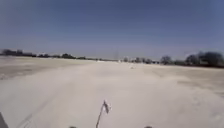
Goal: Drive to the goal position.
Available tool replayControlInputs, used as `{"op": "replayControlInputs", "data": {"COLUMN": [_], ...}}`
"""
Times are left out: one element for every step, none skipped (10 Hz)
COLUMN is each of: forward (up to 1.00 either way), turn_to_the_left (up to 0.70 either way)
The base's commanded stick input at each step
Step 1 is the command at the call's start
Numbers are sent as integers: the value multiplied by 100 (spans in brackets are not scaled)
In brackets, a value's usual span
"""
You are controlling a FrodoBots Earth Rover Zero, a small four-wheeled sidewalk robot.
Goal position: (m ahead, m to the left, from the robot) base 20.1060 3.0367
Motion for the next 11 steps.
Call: {"op": "replayControlInputs", "data": {"forward": [70,70,70,70,70,70,70,70,70,70,70], "turn_to_the_left": [0,0,0,0,0,0,0,0,0,0,0]}}
